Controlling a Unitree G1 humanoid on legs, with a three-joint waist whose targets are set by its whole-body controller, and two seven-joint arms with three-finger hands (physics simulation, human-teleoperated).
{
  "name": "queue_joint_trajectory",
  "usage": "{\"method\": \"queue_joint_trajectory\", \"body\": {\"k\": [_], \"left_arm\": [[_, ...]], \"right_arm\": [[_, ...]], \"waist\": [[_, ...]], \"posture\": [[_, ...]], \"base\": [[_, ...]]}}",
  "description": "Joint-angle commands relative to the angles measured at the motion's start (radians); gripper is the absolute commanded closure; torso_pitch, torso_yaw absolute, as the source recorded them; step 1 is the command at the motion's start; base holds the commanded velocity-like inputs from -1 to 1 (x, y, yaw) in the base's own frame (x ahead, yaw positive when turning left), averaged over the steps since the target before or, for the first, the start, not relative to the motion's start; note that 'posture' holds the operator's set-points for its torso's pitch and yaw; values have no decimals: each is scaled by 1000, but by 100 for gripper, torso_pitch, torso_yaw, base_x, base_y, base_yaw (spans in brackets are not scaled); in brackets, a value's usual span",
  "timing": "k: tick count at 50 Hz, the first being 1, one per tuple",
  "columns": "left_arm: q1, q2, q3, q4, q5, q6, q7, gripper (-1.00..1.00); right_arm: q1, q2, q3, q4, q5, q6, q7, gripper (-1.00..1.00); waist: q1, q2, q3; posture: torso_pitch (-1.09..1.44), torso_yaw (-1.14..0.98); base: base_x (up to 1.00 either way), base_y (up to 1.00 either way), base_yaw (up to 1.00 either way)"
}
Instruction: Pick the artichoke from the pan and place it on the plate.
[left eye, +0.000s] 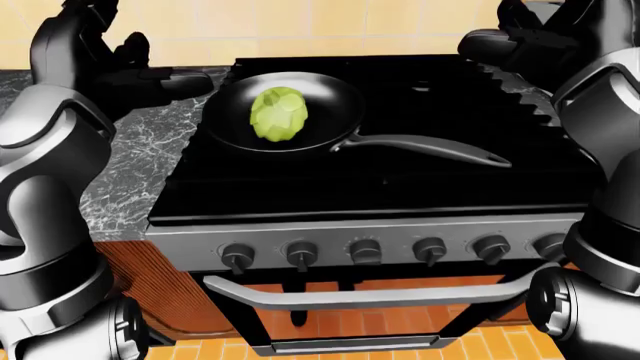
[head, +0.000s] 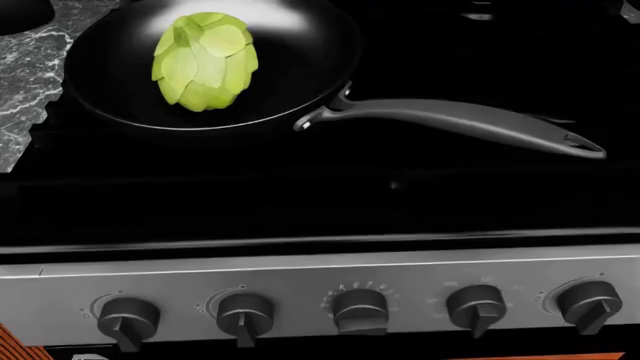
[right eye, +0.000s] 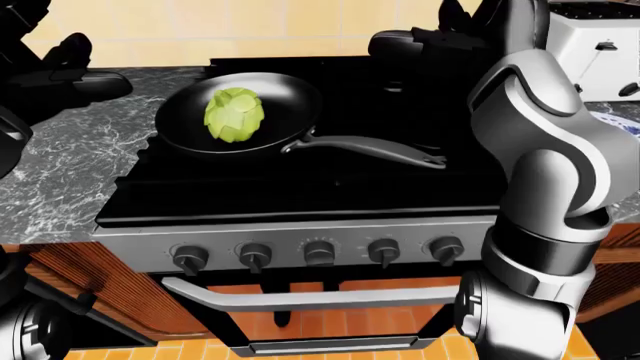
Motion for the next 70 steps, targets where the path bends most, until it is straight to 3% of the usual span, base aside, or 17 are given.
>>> {"method": "queue_joint_trajectory", "body": {"k": [1, 21, 23, 26, 29, 33, 41, 45, 46, 47, 52, 56, 57, 63, 66, 67, 70], "left_arm": [[-31, 15, 13, -26, -2, -25, 0, -100], [-16, 20, 20, -32, -10, -27, -3, -100], [-11, 21, 22, -34, -11, -26, -3, -100], [-10, 21, 24, -41, -15, -20, -1, -100], [-13, 22, 26, -48, -21, -13, 7, -100], [-16, 14, 16, -51, -19, -12, 16, -100], [-30, 11, 5, -18, 0, -33, 4, -100], [-30, 10, 7, -15, 4, -36, 0, -100], [-28, 11, 7, -13, 5, -39, -3, -100], [-27, 14, 10, -10, 6, -41, -8, -100], [-23, 15, 12, -7, 8, -46, -14, -100], [-27, 14, 15, -22, 2, -28, -5, -100], [-27, 14, 15, -24, 0, -27, -3, -100], [-23, 13, 16, -29, -2, -27, -1, -100], [-25, 13, 14, -30, -4, -25, 2, -100], [-26, 13, 14, -29, -4, -25, 2, -100], [-25, 13, 14, -31, -5, -24, 3, -100]], "right_arm": [[-32, -14, -12, -23, -1, -29, 2, -100], [-32, 0, -5, -16, -6, -48, 6, -100], [-32, -3, -8, -12, -6, -51, 11, -100], [-32, -10, -12, -9, -3, -52, 17, -100], [-29, -14, -13, -8, -1, -53, 22, -100], [-32, -25, -21, -8, 7, -46, 22, -100], [-34, -20, -12, -19, 15, -41, 5, -100], [-34, -14, -9, -27, 13, -37, -3, -100], [-33, -14, -9, -27, 13, -37, -3, -100], [-33, -13, -8, -29, 12, -36, -4, -100], [-28, -9, -5, -25, -1, -38, 1, -100], [-27, -9, -10, -30, 2, -33, 2, -100], [-28, -10, -11, -32, 4, -31, 1, -100], [-30, -15, -17, -34, 15, -29, 0, -100], [-30, -17, -16, -32, 15, -31, -2, -100], [-30, -17, -15, -30, 14, -31, -3, -100], [-29, -17, -15, -30, 15, -34, -3, -100]], "waist": [[0, 1, -28], [-5, 8, -26], [-7, 10, -47], [-5, 27, -19], [-9, 73, -32], [-9, 77, -23], [-2, 15, -19], [6, -82, -44], [-1, -36, -29], [7, -51, -29], [1, -28, -20], [-13, 46, -22], [-14, 18, -12], [-8, 15, -51], [2, 14, -41], [5, 6, -17], [4, 2, -33]], "posture": [[0, 0], [0, 0], [0, 0], [0, 0], [0, 0], [0, 0], [0, 0], [0, 0], [0, 0], [0, 0], [0, 0], [0, 0], [0, 0], [0, 0], [0, 0], [0, 0], [0, 0]], "base": [[0, 0, 0], [0, 0, 0], [11, 0, 0], [20, 0, 0], [21, 0, 0], [21, 0, 0], [21, 0, 0], [21, 0, 0], [22, 0, 0], [21, 0, 0], [7, 0, 0], [0, 0, 0], [0, 0, 0], [2, 0, 0], [9, 0, 0], [0, 0, 0], [0, 0, 0]]}}
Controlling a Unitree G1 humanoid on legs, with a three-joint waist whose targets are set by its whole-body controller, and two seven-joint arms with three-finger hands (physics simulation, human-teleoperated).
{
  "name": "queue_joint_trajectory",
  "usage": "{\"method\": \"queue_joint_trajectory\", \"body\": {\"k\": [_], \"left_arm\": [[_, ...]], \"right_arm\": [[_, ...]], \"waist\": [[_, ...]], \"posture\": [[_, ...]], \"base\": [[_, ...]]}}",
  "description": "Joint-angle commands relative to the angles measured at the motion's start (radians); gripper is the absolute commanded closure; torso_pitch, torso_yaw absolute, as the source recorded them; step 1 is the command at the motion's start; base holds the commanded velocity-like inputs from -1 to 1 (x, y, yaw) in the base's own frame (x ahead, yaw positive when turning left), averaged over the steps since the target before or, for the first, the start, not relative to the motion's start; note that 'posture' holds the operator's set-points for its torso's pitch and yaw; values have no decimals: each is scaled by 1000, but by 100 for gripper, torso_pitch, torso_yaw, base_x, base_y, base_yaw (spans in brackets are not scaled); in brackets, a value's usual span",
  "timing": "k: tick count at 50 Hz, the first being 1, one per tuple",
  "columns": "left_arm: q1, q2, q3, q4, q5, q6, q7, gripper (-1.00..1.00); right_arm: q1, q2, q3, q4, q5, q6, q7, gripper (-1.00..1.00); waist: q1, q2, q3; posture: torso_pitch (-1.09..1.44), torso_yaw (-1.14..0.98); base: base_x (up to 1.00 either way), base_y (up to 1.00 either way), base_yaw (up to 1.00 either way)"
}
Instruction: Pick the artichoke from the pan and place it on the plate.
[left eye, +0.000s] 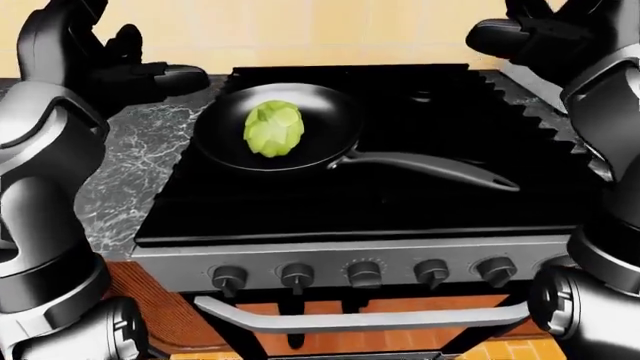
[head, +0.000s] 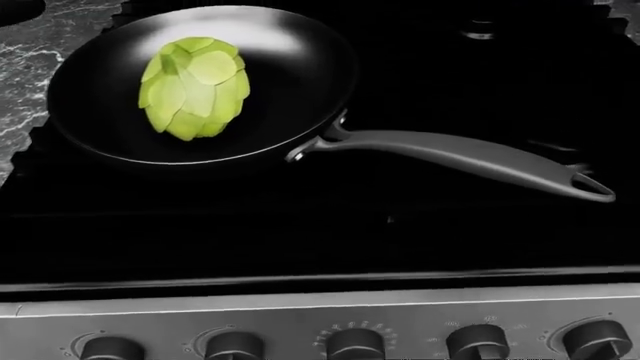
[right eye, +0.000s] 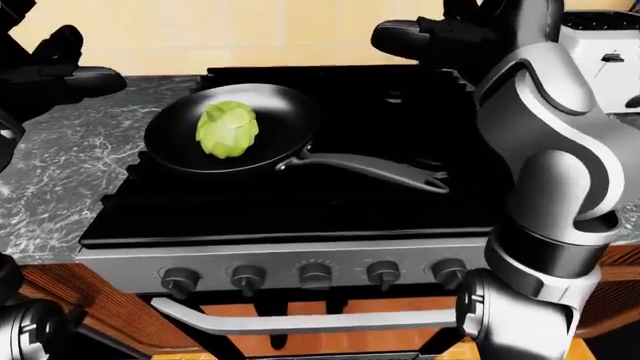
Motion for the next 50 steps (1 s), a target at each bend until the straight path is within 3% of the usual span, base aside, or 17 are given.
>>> {"method": "queue_joint_trajectory", "body": {"k": [1, 25, 32, 35, 37, 41, 50], "left_arm": [[-21, 9, 2, -9, -2, -22, -4, -100], [-14, -6, -11, -8, 15, -30, -24, -100], [-47, -11, -43, 90, 82, -85, -82, -100], [-71, -25, -31, 129, 71, -81, -99, -100], [-79, -8, -62, 155, 104, -92, -131, -100], [-102, -16, -73, 201, 143, -92, -174, -100], [-226, -21, -120, 367, 255, -129, -287, -100]], "right_arm": [[-23, -9, -6, -9, 0, -15, -3, -100], [-26, -13, -6, -7, 8, -19, -4, -100], [-25, -8, -4, -9, 5, -19, -2, -100], [-24, -10, -5, -9, 8, -21, 0, -100], [-29, -13, -9, -7, 13, -22, -2, -100], [-27, -14, -4, -2, 12, -30, -1, -100], [-30, -15, -3, 6, 11, -33, 0, -100]], "waist": [[0, 1, -17], [-8, 3, -11], [-5, 3, -15], [-3, 2, -16], [-3, 1, -17], [-2, -1, -19], [1, -7, -22]], "posture": [[0, 0], [0, 0], [0, 0], [0, 0], [0, 0], [0, 0], [0, 0]], "base": [[0, 0, 0], [0, 0, 0], [0, 0, 0], [0, 0, 0], [0, 0, 0], [0, 0, 0], [0, 0, 0]]}}
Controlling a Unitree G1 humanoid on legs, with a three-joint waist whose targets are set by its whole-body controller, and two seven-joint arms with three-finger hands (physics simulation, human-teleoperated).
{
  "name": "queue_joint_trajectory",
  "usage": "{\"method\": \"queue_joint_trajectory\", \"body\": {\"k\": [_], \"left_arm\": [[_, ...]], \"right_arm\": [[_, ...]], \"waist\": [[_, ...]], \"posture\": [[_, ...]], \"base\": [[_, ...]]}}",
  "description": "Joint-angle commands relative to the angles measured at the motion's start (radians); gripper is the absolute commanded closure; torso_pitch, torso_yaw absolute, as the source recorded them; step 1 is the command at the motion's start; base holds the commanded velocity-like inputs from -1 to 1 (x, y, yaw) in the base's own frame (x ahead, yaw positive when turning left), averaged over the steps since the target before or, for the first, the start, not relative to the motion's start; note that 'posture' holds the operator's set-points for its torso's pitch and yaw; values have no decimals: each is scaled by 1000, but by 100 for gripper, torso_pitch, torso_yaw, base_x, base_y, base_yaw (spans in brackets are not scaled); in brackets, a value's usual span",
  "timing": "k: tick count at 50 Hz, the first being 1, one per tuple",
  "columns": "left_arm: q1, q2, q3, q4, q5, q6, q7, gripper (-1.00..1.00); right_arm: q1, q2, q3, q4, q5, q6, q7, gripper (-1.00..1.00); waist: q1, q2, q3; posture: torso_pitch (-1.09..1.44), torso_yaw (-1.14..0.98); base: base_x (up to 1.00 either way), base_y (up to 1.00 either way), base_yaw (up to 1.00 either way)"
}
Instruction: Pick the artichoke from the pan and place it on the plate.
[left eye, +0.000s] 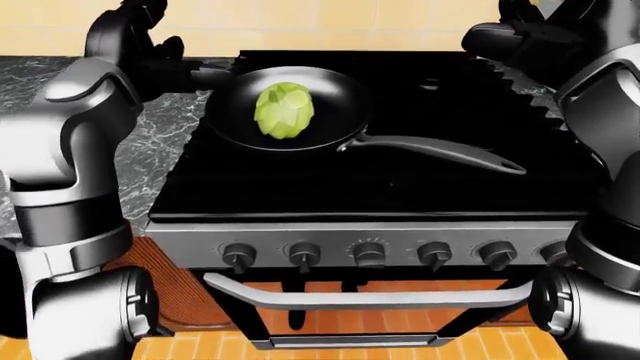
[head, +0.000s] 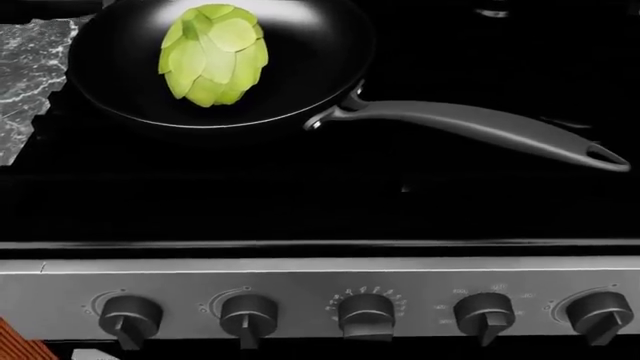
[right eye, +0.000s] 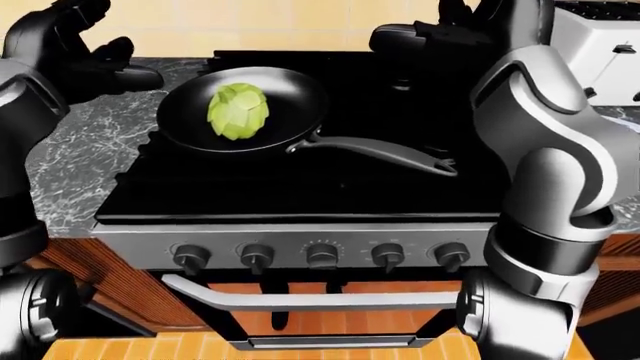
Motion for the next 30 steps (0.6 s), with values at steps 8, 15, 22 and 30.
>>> {"method": "queue_joint_trajectory", "body": {"k": [8, 15, 22, 30], "left_arm": [[-153, -10, -13, 129, 112, -96, -121, -100], [-233, -23, -37, 299, 178, -182, -195, -100], [-303, -35, -60, 447, 256, -262, -265, -100], [-314, -46, -62, 477, 314, -272, -326, -100]], "right_arm": [[-31, -17, -16, -18, 0, -31, 4, -100], [-37, -24, -20, -16, 8, -28, 0, -100], [-36, -24, -18, -14, 6, -35, 2, -100], [-38, -26, -17, -10, 4, -34, 2, -100]], "waist": [[1, -4, -31], [3, -7, -32], [3, -11, -33], [3, -14, -33]], "posture": [[0, 0], [0, 0], [0, 0], [0, 0]], "base": [[0, 0, 0], [0, 0, 0], [0, 0, 0], [0, 0, 0]]}}
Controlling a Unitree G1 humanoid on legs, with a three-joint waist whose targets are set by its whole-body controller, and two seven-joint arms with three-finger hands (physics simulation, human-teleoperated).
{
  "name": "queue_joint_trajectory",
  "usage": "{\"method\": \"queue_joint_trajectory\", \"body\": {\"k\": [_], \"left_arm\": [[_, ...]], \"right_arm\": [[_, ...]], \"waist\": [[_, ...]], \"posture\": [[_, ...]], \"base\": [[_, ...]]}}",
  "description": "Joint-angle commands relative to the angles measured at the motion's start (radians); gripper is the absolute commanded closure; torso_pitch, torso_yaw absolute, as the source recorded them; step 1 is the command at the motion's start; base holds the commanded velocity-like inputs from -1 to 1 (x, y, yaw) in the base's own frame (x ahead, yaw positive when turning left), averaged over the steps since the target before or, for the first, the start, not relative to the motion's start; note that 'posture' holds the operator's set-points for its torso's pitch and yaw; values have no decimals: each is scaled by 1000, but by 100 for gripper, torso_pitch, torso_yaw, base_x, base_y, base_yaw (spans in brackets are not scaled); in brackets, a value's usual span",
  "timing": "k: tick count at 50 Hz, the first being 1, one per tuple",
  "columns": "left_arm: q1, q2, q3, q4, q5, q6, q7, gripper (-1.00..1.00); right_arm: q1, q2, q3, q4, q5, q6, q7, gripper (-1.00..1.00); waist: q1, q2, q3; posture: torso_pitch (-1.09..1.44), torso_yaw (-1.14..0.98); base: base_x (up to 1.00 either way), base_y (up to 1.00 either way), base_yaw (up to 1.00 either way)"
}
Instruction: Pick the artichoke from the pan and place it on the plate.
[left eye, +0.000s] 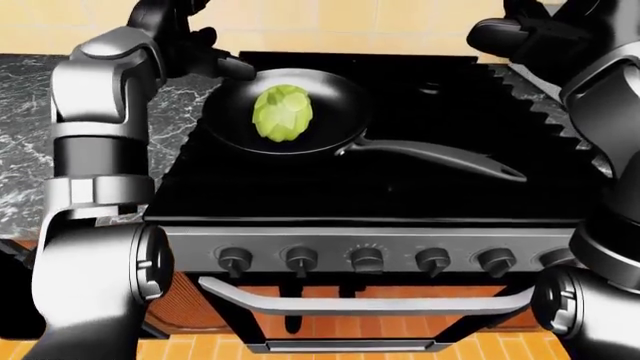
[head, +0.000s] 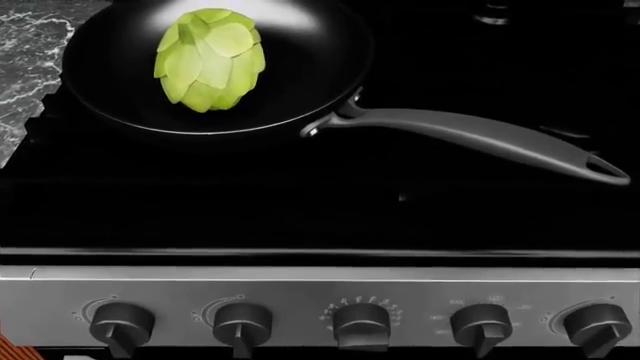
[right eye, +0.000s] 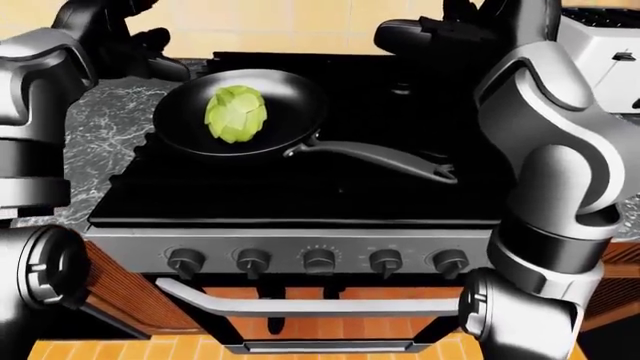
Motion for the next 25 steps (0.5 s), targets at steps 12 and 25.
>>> {"method": "queue_joint_trajectory", "body": {"k": [12, 25], "left_arm": [[-68, -5, -4, 53, 100, -94, -100, -100], [-34, -17, -3, -21, 127, -58, -179, -100]], "right_arm": [[-30, -14, -16, -24, 1, -26, 2, -100], [-32, -12, -12, -25, 3, -27, -2, -100]], "waist": [[2, -3, -31], [1, -5, -30]], "posture": [[0, 0], [0, 0]], "base": [[0, 0, 0], [0, 0, 0]]}}
